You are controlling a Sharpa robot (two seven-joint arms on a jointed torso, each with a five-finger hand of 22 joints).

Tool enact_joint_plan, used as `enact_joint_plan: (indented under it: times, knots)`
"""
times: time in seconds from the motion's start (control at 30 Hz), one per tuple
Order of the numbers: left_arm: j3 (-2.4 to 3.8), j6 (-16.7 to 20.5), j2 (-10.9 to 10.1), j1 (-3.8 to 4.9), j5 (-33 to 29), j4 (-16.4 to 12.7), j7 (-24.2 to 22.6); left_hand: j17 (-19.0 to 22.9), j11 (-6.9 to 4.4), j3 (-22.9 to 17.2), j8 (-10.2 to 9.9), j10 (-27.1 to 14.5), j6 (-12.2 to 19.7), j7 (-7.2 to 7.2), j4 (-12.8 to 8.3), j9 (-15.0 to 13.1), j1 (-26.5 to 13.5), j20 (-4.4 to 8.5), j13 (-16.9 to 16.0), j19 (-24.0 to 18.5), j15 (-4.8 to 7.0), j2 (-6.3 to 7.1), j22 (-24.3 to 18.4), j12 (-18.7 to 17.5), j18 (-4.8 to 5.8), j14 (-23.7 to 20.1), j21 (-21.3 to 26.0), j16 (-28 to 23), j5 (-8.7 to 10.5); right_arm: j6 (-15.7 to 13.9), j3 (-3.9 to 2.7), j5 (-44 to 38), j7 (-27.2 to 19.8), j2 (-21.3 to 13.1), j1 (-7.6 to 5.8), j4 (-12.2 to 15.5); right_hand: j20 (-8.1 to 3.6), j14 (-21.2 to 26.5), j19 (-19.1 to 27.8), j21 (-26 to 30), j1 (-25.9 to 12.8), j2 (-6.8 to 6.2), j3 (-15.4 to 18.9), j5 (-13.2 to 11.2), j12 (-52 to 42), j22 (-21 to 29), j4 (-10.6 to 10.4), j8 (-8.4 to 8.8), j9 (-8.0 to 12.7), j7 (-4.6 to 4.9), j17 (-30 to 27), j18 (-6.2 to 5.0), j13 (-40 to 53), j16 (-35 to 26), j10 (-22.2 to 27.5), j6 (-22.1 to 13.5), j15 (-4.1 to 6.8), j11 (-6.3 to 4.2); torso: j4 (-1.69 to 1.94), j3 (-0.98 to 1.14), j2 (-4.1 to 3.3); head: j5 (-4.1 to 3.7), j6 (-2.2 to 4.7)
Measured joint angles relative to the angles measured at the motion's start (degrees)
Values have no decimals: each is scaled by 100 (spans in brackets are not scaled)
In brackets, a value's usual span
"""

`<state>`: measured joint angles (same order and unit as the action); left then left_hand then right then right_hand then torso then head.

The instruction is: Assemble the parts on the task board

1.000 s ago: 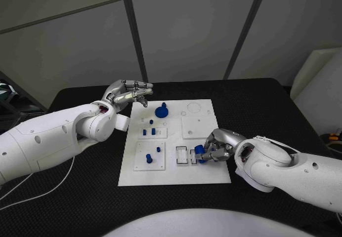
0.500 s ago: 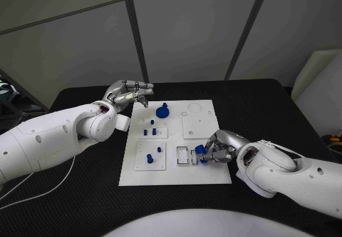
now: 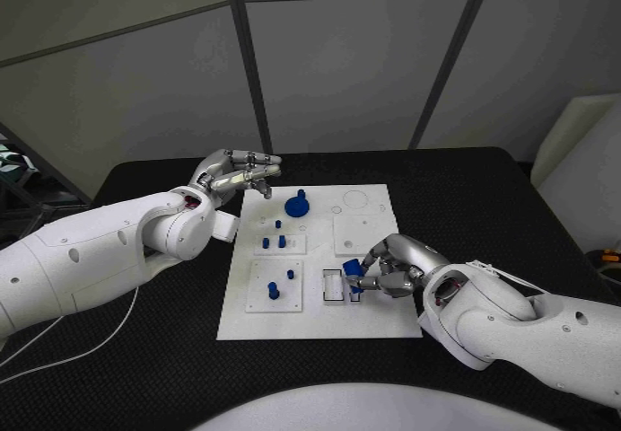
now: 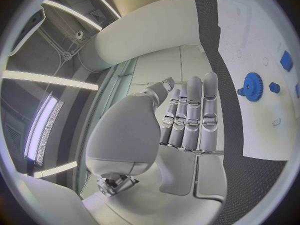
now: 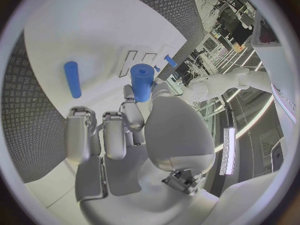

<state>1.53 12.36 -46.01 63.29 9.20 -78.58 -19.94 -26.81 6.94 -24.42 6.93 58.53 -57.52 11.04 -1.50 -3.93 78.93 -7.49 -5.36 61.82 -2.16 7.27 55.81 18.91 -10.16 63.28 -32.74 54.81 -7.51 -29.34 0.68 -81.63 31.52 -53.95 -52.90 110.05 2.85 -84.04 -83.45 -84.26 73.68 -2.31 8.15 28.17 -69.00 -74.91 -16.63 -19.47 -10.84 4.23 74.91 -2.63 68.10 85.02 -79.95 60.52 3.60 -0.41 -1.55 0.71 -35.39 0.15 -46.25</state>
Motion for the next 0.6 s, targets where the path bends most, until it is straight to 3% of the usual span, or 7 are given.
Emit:
enact_joint_plan:
  times: [0.13,0.23,0.6]
  knots:
    - [0,-1,5,-1,0,-5,1,0,0,0,0,0,0,0,0,0,2,0,0,0,0,2,0,0,0,0,0,0,0,31,0,59,-4,137,0,-87,0,0,0,0,-41,40,77,-7,0,0,-12,0,-2,0,0,0,0,0,0,0,0,0,0,-2,-4,3,1]
    - [0,-3,9,-1,0,-8,2,0,0,0,0,0,0,0,0,0,2,0,0,0,0,2,0,0,0,0,0,0,0,91,-1,92,-1,230,0,-148,0,0,0,0,-125,120,132,-128,14,0,-12,-6,-132,-1,0,0,0,0,0,1,0,0,0,-3,-5,10,-8]
    - [0,-8,13,-1,0,-23,4,-1,0,0,0,0,0,0,0,0,2,0,0,0,0,2,1,0,0,0,0,0,0,373,-2,153,73,487,0,-345,0,0,0,0,-474,63,336,-529,75,1,-20,-112,-278,-69,-1,-1,23,0,0,69,0,0,2,-3,-7,61,-29]
